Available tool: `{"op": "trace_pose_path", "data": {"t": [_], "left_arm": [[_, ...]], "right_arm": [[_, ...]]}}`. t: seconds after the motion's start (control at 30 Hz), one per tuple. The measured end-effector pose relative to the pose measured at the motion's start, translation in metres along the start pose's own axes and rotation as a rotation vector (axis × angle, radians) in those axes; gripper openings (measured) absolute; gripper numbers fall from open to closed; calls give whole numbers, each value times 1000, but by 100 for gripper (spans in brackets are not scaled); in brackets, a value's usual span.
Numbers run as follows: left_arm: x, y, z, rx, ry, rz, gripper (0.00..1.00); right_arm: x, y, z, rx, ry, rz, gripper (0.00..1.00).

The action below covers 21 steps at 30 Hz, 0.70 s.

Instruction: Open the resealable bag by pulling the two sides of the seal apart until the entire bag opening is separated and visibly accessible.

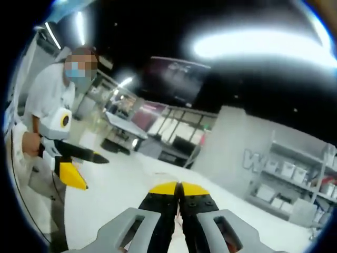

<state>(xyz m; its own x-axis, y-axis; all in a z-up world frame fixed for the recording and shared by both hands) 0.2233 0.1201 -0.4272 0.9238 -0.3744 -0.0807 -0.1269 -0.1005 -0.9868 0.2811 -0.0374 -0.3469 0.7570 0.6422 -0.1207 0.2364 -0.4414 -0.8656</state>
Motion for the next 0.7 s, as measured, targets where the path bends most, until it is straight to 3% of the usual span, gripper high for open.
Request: {"op": "trace_pose_path", "data": {"t": [0.33,0.7], "left_arm": [[3,4,2,-21,15,18,93],[2,-1,3,-40,24,-21,93]], "right_arm": [[7,-2,-11,-40,9,14,0],[13,-4,-24,-94,15,44,0]]}}
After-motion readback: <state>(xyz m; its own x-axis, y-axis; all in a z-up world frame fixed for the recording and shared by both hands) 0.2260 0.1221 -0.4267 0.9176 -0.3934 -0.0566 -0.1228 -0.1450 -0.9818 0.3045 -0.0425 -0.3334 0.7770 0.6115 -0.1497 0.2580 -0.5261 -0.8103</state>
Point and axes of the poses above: the point that each gripper's makers call its tool centre point, and the gripper's own axes: x roughly forward along the fingers, z roughly to its left, y roughly out of its underside, the point moved 3 cm from there along -x, roughly backward along the fingers, and after that the axes turned 14 degrees about z, right-handed, at the moved point
